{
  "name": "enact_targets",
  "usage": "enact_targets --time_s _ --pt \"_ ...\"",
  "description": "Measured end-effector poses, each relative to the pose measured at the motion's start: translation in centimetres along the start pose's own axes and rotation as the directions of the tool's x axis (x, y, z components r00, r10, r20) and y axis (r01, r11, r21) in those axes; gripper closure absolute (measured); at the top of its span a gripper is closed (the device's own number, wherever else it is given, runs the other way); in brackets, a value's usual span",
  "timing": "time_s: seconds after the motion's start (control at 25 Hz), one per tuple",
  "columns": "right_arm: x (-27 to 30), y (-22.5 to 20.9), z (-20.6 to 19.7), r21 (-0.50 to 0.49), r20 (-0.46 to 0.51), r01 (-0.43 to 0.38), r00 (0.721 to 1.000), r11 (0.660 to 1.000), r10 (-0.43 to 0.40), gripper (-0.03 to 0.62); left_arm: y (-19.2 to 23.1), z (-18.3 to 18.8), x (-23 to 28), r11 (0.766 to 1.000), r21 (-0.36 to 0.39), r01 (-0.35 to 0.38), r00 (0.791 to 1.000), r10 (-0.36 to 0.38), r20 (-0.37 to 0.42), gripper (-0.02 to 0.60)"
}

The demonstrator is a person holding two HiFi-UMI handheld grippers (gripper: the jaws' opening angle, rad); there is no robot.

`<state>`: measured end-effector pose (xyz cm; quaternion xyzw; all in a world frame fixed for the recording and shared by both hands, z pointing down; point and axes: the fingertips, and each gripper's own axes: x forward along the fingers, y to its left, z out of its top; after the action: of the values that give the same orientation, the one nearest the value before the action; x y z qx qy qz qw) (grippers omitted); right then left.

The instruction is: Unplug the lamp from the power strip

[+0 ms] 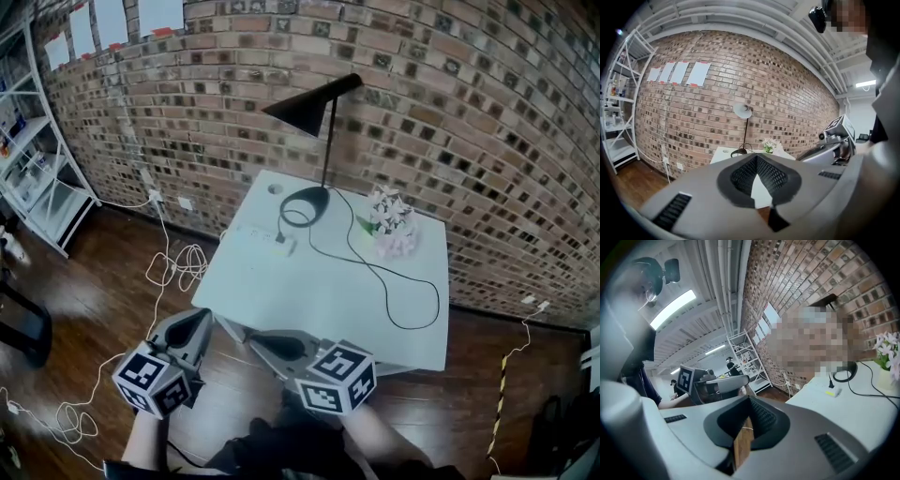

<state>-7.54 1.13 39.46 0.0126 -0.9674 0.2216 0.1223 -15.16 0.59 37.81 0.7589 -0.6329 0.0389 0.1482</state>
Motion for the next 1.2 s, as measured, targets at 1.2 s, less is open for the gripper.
enact_targets --time_s 1.2 --pt "-0.9 -12.2 4.4 0.097 0.053 -0.06 0.997 0.993 0.055 0.603 1.6 2.8 13.1 0.997 0.065 -0.03 0.996 0.035 -0.086 0.58"
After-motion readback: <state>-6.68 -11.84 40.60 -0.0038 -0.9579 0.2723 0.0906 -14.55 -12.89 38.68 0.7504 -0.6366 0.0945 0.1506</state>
